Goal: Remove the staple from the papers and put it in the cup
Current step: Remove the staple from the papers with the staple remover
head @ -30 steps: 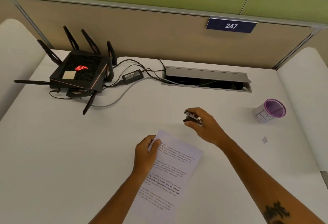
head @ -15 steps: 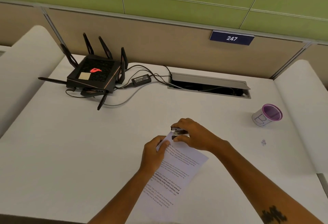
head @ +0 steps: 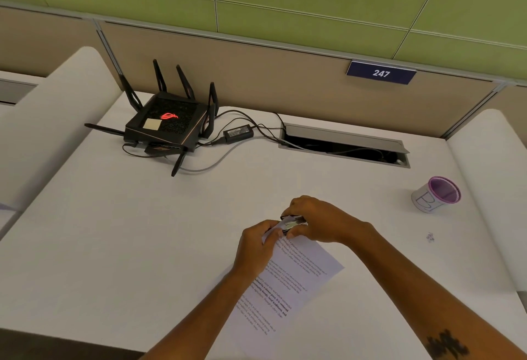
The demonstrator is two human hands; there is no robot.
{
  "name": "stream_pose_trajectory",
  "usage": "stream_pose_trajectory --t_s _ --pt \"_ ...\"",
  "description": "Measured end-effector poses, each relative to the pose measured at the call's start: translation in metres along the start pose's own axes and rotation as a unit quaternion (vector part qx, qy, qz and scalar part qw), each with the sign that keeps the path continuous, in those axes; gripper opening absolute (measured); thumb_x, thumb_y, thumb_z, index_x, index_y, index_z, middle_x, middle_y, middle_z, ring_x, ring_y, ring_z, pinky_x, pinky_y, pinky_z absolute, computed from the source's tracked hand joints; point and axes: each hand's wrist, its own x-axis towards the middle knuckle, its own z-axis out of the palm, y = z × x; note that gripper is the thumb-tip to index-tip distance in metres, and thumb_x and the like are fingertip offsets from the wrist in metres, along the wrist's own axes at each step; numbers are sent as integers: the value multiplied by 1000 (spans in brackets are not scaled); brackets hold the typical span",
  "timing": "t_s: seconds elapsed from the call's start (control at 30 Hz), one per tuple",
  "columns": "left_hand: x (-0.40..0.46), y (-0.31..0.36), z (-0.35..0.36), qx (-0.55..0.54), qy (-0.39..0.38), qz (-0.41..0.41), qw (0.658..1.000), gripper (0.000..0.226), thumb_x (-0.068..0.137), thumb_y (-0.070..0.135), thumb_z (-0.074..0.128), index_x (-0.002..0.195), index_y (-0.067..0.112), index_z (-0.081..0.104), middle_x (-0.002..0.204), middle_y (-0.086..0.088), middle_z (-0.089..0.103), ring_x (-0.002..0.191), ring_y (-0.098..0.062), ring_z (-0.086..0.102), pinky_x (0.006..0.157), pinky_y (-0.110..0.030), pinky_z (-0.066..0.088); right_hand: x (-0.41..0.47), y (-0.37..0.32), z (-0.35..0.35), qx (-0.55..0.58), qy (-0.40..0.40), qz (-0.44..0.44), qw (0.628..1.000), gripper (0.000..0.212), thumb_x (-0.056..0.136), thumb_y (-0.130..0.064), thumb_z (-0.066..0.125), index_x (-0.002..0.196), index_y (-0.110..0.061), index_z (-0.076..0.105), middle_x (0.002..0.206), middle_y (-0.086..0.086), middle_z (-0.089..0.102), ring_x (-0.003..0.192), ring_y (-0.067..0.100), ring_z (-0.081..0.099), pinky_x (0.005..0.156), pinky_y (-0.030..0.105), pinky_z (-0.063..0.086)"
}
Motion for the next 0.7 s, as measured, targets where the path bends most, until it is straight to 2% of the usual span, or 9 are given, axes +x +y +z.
stream_pose_trajectory --t_s 0.1,0.2,0.33,0.5,0.7 --pt "1 -2 0 7 6 7 1000 22 104 29 60 115 16 75 98 2 77 88 -15 74 74 -16 56 1 -1 0 -11 4 0 1000 38 94 -45 72 128 -27 70 117 -7 69 106 10 56 86 23 47" --pt "1 -2 0 6 6 7 1000 23 104 28 61 116 14 74 100 0 78 89 -17 74 76 -20 58 2 -2 -1 -20 6 1 1000 37 95 -44 71 127 -27 70 116 -7 69 104 9 55 83 21 44" --pt "1 -1 0 7 10 4 1000 22 104 30 61 116 16 74 101 3 76 89 -15 74 75 -17 57 2 -4 -2 -28 10 4 1000 35 95 -43 71 127 -27 70 117 -7 69 103 8 55 83 20 43" --pt "1 -1 0 -7 16 8 1000 25 102 33 64 122 19 71 111 3 77 94 -15 75 79 -21 61 1 -7 -4 -38 17 3 999 33 98 -40 68 127 -25 71 117 -6 70 105 12 57 83 21 43" --pt "2 0 -4 -18 -8 8 1000 28 101 39 65 127 28 67 115 12 75 99 -12 74 79 -18 60 -2 -11 -7 -59 21 -7 998 30 99 -37 67 124 -23 73 108 -5 71 100 13 58 84 31 53"
